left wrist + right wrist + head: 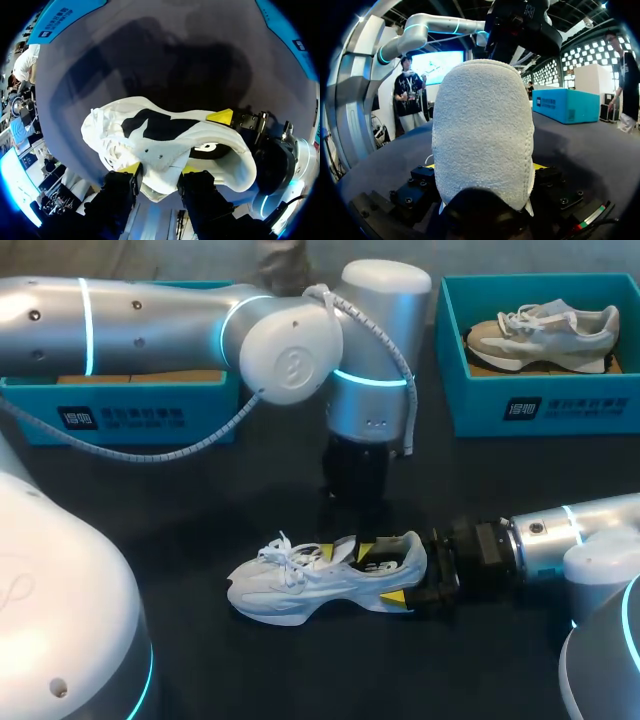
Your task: Take the shoe out of the shoebox, open the shoe tongue, remove and reinsert the insole, then place the shoe into the shoebox
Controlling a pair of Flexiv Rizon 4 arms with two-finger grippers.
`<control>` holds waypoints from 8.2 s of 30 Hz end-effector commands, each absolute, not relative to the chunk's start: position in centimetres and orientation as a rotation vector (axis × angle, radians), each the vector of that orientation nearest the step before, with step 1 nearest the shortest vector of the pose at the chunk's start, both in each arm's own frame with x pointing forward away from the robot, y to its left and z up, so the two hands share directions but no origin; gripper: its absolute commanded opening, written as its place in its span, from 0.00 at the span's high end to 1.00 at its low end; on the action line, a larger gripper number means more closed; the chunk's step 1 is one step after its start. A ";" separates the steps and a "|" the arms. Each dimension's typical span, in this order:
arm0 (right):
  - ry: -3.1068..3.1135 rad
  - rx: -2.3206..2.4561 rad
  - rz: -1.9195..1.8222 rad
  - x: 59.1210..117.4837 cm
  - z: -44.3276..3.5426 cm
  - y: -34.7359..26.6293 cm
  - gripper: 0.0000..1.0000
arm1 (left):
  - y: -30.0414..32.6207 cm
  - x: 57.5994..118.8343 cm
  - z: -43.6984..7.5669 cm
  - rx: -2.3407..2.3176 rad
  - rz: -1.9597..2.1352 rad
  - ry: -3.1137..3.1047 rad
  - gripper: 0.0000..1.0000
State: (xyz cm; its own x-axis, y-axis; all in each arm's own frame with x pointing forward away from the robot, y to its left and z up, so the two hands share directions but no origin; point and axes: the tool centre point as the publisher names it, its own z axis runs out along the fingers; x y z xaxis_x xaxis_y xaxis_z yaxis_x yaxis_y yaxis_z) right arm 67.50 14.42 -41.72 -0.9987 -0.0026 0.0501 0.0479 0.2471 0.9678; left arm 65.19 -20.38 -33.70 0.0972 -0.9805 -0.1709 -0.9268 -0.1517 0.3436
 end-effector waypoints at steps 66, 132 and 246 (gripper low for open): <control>-2.452 -0.047 -1.901 67.6 -41.9 14.5 1.00 | -19.9 67.9 -30.3 1.687 -0.521 -2.342 0.50; -2.452 -0.047 -1.901 67.6 -41.9 14.5 1.00 | -9.8 61.4 -31.1 2.137 0.003 -1.992 1.00; -2.452 -0.047 -1.901 67.6 -41.9 14.5 1.00 | -18.6 65.8 -27.1 0.280 0.122 -3.135 1.00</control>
State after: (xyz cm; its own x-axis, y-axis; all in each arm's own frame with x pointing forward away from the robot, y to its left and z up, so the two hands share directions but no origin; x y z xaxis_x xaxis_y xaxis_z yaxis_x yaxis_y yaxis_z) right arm 67.56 14.43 -41.72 -0.9987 -0.0023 0.0500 0.0479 0.2469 0.9679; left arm 65.80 -18.73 -26.03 -0.9826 -0.1857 -0.0067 -0.1852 0.9815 -0.0476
